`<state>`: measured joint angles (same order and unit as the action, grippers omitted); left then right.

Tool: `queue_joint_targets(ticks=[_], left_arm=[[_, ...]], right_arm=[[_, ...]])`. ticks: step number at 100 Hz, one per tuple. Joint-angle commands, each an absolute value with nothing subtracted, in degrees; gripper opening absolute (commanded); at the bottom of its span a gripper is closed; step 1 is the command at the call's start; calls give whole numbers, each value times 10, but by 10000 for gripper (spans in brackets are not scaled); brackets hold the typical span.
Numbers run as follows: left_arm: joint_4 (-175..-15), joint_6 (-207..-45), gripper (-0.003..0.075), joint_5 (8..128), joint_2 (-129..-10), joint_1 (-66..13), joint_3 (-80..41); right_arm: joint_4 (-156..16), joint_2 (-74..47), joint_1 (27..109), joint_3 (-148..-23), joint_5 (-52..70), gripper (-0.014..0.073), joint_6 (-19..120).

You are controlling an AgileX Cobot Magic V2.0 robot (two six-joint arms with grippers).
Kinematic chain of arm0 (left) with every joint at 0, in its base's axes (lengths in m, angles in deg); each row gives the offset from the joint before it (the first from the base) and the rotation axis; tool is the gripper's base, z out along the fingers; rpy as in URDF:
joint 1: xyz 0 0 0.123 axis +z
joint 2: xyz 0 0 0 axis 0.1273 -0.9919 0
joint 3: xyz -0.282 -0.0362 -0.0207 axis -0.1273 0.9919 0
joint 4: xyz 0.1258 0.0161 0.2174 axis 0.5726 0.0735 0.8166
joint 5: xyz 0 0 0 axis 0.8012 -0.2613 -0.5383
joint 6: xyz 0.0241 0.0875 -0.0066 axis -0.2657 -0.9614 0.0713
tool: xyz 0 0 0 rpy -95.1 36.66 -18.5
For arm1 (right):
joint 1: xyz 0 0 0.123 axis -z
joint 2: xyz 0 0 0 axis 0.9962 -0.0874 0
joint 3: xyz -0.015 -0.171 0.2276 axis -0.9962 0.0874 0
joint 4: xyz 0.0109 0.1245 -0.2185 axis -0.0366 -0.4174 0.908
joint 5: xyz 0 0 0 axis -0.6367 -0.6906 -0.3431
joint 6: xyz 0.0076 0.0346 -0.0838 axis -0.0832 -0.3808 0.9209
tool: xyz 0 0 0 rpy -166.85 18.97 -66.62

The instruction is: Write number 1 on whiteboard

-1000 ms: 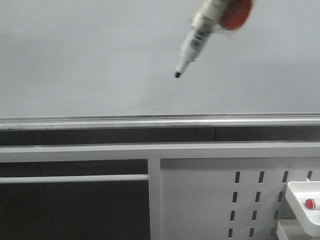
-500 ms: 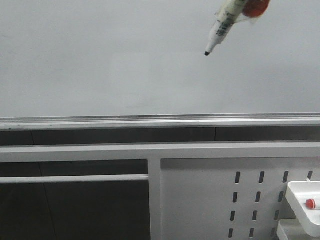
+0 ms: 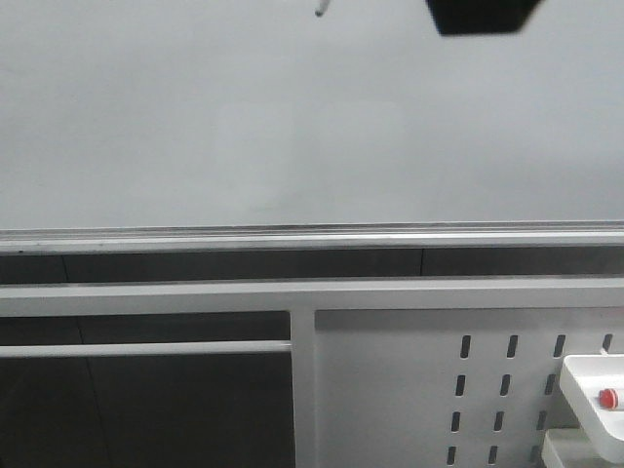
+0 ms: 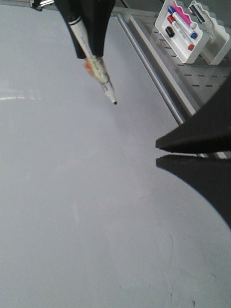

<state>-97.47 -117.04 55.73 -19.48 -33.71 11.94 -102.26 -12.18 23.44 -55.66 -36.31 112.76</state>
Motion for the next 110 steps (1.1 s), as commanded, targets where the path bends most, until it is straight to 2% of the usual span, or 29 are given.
queue_joint_targets(ticks=[1, 28, 62, 110], left_arm=[[-988, -1164, -20, 584, -200, -336, 103], [-988, -1164, -20, 584, -200, -336, 103], [-988, -1164, -20, 584, -200, -336, 103], [-988, -1164, -20, 584, -200, -336, 103]], right_arm=[[-978, -136, 233, -578, -470, -69, 1029], [-963, -185, 233, -565, -541, -69, 935], [-940, -245, 233, -551, -632, -69, 932], [-931, -251, 258, -551, -631, -69, 905]])
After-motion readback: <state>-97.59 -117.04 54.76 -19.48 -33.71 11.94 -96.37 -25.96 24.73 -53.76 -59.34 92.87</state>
